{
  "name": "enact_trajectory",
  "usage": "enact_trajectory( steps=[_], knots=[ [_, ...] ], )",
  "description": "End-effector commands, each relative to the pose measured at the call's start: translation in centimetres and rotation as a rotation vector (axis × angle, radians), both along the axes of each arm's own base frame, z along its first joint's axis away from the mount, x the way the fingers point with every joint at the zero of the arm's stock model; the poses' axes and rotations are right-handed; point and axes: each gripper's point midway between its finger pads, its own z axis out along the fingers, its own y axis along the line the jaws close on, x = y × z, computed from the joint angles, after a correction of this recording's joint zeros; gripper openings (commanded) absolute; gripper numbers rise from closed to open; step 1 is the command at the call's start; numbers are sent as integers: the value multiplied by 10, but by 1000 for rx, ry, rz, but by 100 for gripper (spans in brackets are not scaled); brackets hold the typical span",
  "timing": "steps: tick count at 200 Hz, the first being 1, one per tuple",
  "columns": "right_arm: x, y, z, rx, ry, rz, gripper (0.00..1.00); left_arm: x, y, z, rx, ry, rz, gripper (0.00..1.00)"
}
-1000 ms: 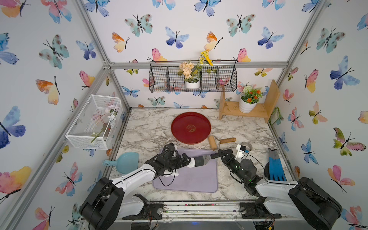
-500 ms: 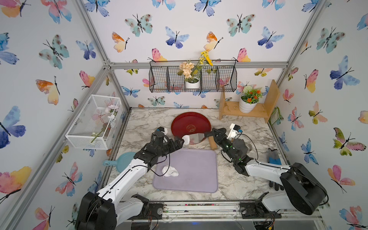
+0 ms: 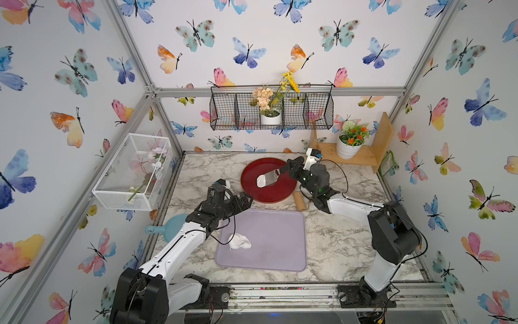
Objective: Roll out the dumpling wrappers from the dough
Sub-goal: Place the dumpling wrapper on the work surface.
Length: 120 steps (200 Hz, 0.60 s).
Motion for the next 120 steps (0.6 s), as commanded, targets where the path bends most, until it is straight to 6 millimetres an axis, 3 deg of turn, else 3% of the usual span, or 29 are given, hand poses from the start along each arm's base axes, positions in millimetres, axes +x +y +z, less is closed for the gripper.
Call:
enact_trajectory(
  steps=[1,120],
  knots=[
    [7,16,1,-100,12,82,2,-1,-2,-2,3,-13,-33,99],
    [47,50,5,-321,37,199,2,-22,4,-20,-5,18,-34,99]
  ],
)
